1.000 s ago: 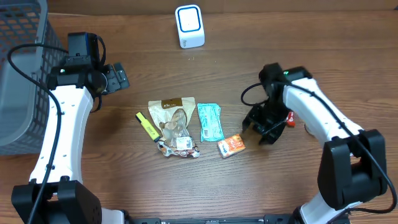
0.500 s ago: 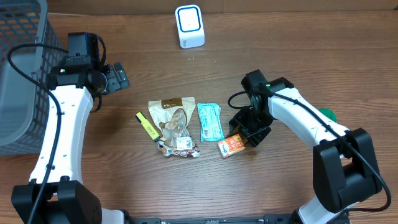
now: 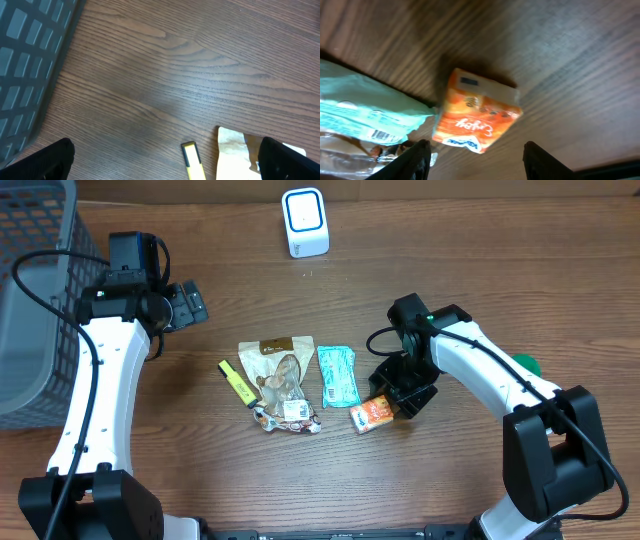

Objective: Scan the item barcode
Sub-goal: 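Lift the orange packet with the right gripper and pull it right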

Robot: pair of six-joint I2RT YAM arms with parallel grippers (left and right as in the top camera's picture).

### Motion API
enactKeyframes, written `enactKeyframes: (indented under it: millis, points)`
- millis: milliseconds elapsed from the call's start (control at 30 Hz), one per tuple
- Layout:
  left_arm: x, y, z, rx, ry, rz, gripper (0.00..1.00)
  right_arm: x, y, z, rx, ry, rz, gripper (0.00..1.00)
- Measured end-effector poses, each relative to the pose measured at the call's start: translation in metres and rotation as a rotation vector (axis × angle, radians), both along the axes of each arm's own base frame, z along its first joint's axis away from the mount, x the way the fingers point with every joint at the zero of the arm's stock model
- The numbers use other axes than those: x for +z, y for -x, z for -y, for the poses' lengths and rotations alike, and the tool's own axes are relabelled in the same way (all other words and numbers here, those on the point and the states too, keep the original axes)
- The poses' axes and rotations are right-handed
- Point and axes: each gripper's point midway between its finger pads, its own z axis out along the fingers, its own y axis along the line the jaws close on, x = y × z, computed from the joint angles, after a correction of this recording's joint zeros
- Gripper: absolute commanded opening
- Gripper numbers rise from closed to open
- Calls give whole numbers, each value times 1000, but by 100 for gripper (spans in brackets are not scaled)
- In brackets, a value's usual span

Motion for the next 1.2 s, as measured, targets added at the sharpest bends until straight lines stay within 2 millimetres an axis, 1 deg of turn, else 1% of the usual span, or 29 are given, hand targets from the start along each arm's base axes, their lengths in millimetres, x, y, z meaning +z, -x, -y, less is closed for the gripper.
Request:
enactKeyframes:
  millis: [133, 233, 600, 633, 700, 767, 933, 1067, 1200]
  points:
    - [0, 0, 0, 0, 0, 0, 100, 0, 4, -4, -7, 8, -13, 63]
    - [0, 0, 0, 0, 0, 0, 100, 0, 1, -10, 0, 1, 7, 63]
    - [0, 0, 0, 0, 0, 0, 100, 0, 3, -9, -9, 6, -4, 62]
    - [0, 0, 0, 0, 0, 0, 100, 0, 3, -9, -8, 5, -3, 58]
    - [0, 0, 0, 0, 0, 0, 100, 0, 3, -9, -11, 6, -5, 55]
    - [0, 0, 0, 0, 0, 0, 100, 0, 6, -8, -11, 12, -16, 55]
    - [0, 0, 0, 0, 0, 0, 100, 2, 20, -3, -5, 36, -70, 55]
    - [0, 0, 0, 0, 0, 0, 100, 1, 24, -7, 11, 60, -68, 54]
    - [0, 0, 0, 0, 0, 0, 100, -2, 30, -10, 9, 137, -54, 52]
